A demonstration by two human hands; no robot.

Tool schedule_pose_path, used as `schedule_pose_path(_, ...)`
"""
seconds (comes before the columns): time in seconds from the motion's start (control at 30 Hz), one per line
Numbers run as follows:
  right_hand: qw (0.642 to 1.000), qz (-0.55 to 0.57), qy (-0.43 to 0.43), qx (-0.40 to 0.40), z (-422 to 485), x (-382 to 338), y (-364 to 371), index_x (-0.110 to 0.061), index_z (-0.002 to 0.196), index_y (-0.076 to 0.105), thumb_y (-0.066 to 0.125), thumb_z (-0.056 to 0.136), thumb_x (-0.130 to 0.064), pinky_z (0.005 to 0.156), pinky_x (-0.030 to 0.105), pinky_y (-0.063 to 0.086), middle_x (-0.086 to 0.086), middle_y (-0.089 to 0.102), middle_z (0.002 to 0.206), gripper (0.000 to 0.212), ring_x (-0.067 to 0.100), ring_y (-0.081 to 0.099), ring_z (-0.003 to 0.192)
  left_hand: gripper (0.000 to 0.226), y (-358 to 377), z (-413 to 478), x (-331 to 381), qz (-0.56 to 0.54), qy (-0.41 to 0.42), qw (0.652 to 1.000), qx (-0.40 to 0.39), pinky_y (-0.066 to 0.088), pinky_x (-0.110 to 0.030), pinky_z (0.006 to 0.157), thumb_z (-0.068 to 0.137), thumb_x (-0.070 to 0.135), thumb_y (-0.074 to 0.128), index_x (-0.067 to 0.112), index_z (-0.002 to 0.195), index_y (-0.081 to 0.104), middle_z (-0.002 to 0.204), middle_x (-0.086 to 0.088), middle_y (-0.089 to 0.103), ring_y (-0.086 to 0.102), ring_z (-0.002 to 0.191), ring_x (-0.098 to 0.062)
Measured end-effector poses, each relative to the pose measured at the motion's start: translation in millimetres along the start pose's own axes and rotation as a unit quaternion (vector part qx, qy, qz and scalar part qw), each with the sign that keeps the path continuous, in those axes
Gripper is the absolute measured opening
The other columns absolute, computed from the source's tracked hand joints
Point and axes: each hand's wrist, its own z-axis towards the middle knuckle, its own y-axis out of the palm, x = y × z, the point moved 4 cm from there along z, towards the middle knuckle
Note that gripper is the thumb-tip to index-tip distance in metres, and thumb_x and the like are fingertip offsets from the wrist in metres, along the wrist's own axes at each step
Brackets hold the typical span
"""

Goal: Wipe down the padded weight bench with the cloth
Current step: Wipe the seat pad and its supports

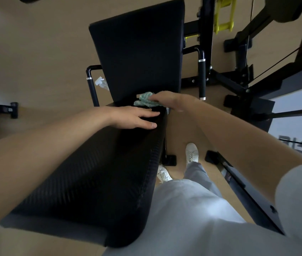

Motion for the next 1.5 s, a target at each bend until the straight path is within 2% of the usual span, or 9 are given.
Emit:
schedule_pose_path(0.13,0.999,0.008,-0.014,0.050,-18,15,-1,-0.015,0.120,0.058,0.052,0.102,-0.038,0.074,0.026,0.046,0.002,0.064,0.109,0.029,0.011,0.060,0.089,0.063,1,-18,6,0.013,0.004,1.000,-0.008,0.015,-0.036,0.126,0.101,0.056,0.049,0.048,0.158,0.023,0.171,0.009,0.017,0.016,0.158,-0.015)
schedule_pose_path(0.3,0.994,-0.021,-0.059,0.086,-60,24,6,-0.018,0.125,0.061,0.045,0.107,-0.027,0.067,0.009,0.041,-0.006,0.059,0.107,0.025,0.010,0.059,0.094,0.065,3,-68,17,0.023,0.004,0.999,-0.032,0.021,-0.032,0.123,0.097,0.054,0.057,0.050,0.156,0.029,0.168,0.010,0.025,0.022,0.155,-0.014)
schedule_pose_path(0.4,0.989,0.078,-0.069,0.109,-90,29,21,-0.021,0.100,0.065,0.047,0.106,-0.023,0.064,0.009,0.046,-0.002,0.067,0.100,0.020,0.006,0.059,0.083,0.064,8,-100,24,0.043,0.011,0.999,-0.032,0.026,-0.035,0.123,0.093,0.057,0.061,0.054,0.152,0.035,0.165,0.012,0.031,0.028,0.153,-0.013)
schedule_pose_path(0.63,0.956,0.218,-0.086,0.175,-131,35,60,-0.014,0.109,0.070,0.053,0.097,-0.029,0.080,0.035,0.050,0.007,0.068,0.104,0.026,0.019,0.064,0.092,0.054,27,-171,42,0.075,0.027,0.997,0.017,0.036,-0.015,0.095,0.094,0.055,0.060,0.053,0.146,0.046,0.146,0.023,0.051,0.047,0.135,-0.004)
schedule_pose_path(0.8,0.934,0.243,-0.174,0.196,-192,29,100,0.003,0.120,0.062,0.055,0.091,-0.034,0.088,0.038,0.047,0.011,0.065,0.103,0.048,0.021,0.061,0.099,0.050,52,-213,48,0.132,0.056,0.987,0.068,0.038,-0.024,0.109,0.097,0.058,0.053,0.051,0.146,0.047,0.141,0.022,0.056,0.052,0.124,-0.001)
schedule_pose_path(0.97,0.886,0.291,-0.267,0.245,-254,29,152,-0.022,0.121,0.068,0.041,0.109,-0.022,0.105,0.042,0.048,0.012,0.070,0.128,0.030,0.029,0.063,0.124,0.052,81,-228,42,0.173,0.082,0.967,0.167,0.027,-0.032,0.119,0.105,0.058,0.031,0.043,0.153,0.040,0.158,0.014,0.044,0.038,0.147,-0.013)
schedule_pose_path(1.33,0.774,0.322,-0.387,0.385,-368,24,191,-0.019,0.110,0.072,0.051,0.100,-0.029,0.100,0.046,0.053,0.003,0.075,0.108,0.025,0.023,0.067,0.109,0.058,112,-238,23,0.196,0.174,0.918,0.296,0.043,-0.047,0.111,0.102,0.066,0.029,0.038,0.152,0.043,0.148,-0.006,0.057,0.054,0.132,-0.030)
schedule_pose_path(1.43,0.785,0.306,-0.345,0.414,-358,18,179,-0.019,0.109,0.072,0.051,0.104,-0.035,0.094,0.043,0.057,0.000,0.077,0.102,0.027,0.018,0.070,0.101,0.047,114,-245,19,0.175,0.202,0.907,0.325,0.047,-0.045,0.107,0.105,0.053,0.044,0.033,0.146,0.054,0.137,-0.003,0.064,0.060,0.123,-0.025)
schedule_pose_path(1.5,0.825,0.254,-0.292,0.412,-336,9,177,-0.019,0.108,0.072,0.051,0.105,-0.037,0.089,0.038,0.057,0.000,0.078,0.101,0.028,0.015,0.073,0.094,0.036,116,-250,14,0.145,0.239,0.888,0.365,0.050,-0.044,0.105,0.103,0.040,0.055,0.032,0.138,0.063,0.128,0.001,0.070,0.065,0.115,-0.020)
